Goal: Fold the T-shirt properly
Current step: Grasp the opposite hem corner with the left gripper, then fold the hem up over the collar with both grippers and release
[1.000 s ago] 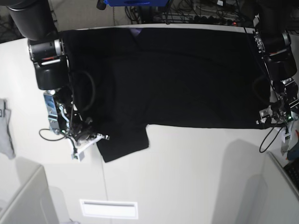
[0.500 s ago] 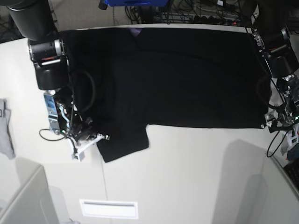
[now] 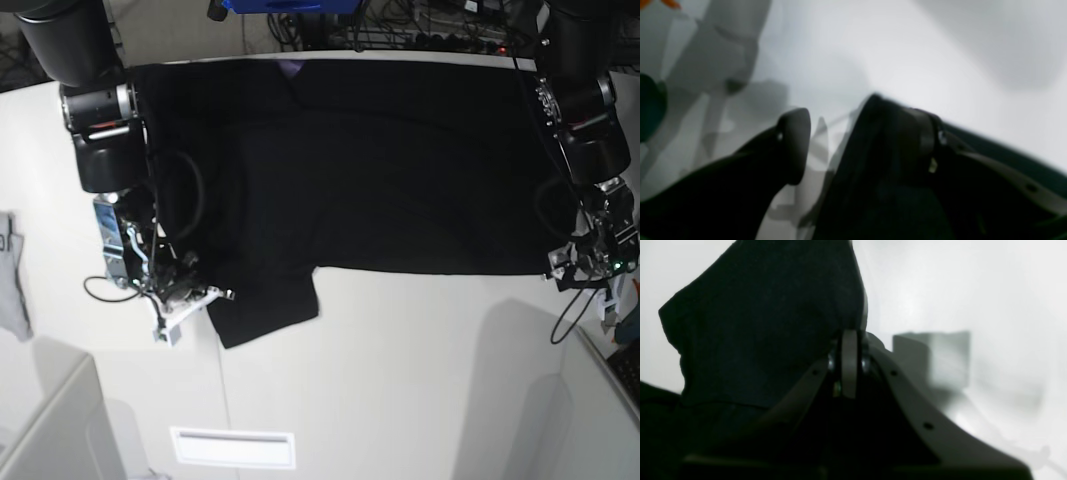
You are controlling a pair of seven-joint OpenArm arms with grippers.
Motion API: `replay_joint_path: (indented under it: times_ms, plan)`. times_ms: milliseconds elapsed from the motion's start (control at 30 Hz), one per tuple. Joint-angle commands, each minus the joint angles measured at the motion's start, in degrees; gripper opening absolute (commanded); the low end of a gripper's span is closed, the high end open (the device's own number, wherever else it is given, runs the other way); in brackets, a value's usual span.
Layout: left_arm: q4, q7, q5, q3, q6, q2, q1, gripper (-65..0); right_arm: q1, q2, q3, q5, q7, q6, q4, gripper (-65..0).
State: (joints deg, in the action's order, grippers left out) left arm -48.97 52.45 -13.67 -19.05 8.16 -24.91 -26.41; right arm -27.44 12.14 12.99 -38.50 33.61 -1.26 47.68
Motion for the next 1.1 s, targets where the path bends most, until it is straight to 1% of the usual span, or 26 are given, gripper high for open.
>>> replay_joint_path:
  times_ms: [0, 133, 233, 367, 400, 433, 467, 500, 567, 600, 667, 767, 800, 933, 1033, 1067]
  plan:
    - [0.31, -1.68, -0.26, 0.81, 0.14, -0.9, -2.2, -25.3, -1.17, 0.21, -0.11, 0.57, 0.99, 0.33, 0.54, -65.0]
    - [6.64, -4.49, -0.53, 0.98, 0.14, -0.98, -3.34, -25.3, -1.17, 0.21, -0.11, 0.57, 0.99, 0.33, 0.54, -65.0]
    - [7.43, -5.9, -0.53, 1.51, 0.14, -0.98, -3.7, -25.7, -1.17, 0.3, -0.11, 0.57, 0.9, 0.33, 0.54, -65.0]
    - [7.26, -5.81, -0.53, 1.69, 0.14, -0.81, -3.7, -26.5, -1.17, 0.47, -0.11, 0.57, 0.9, 0.33, 0.54, -65.0]
    - [7.26, -5.81, -0.53, 1.69, 0.14, -0.81, -3.7, -27.6, -1.17, 0.47, -0.11, 0.57, 0.9, 0.33, 0.54, -65.0]
    - [7.34, -5.81, -0.53, 1.69, 0.14, -0.81, -3.7, -31.4, -1.17, 0.47, -0.11, 0.57, 0.9, 0.33, 0.54, -65.0]
    - [7.34, -5.81, -0.53, 1.69, 0.14, -0.72, -3.7, -37.0, -1.17, 0.47, -0.11, 0.57, 0.9, 0.33, 0.54, -65.0]
    - [7.34, -5.81, -0.53, 1.69, 0.14, -0.72, -3.7, -44.3, -1.17, 0.47, -0.11, 0.57, 0.81, 0.33, 0.54, -65.0]
    - [7.43, -5.9, -0.53, 1.77, 0.14, -0.72, -3.61, -61.1, -1.17, 0.56, -0.11, 0.57, 0.81, 0.33, 0.54, -65.0]
    - [7.43, -5.9, -0.53, 1.77, 0.14, -0.72, -3.61, -65.0, -1.17, 0.56, -0.11, 0.57, 0.81, 0.33, 0.54, -65.0]
    - [6.99, -5.72, -0.61, 1.33, 0.14, -0.72, -3.61, -65.0, -1.17, 0.56, -0.11, 0.57, 0.55, 0.33, 0.54, -65.0]
    - [5.06, -5.37, -0.7, 1.16, 0.23, -0.9, -3.78, -65.0, -1.0, 0.74, -0.11, 0.57, -2.18, 0.33, 0.98, -65.0]
    - [3.56, -4.31, -0.7, 1.16, 0.58, -0.98, -3.7, -65.0, -0.82, 0.91, -0.11, 0.57, -2.53, 0.33, 1.59, -65.0]
    - [-3.21, 0.96, -1.67, 0.98, 7.0, -1.16, -1.5, -65.0, 1.9, 2.32, -0.2, 0.39, -2.79, 0.25, 9.15, -65.0]
    - [-8.66, 4.13, -4.83, -2.8, 7.35, -1.16, 1.84, -65.0, 4.19, 2.5, -0.64, 0.39, -2.26, 0.33, 16.19, -65.0]
    - [-10.68, 5.27, -5.8, -4.12, 7.35, -1.16, 2.9, -65.0, 4.98, 3.02, -1.61, 0.39, -2.0, 0.33, 18.12, -65.0]
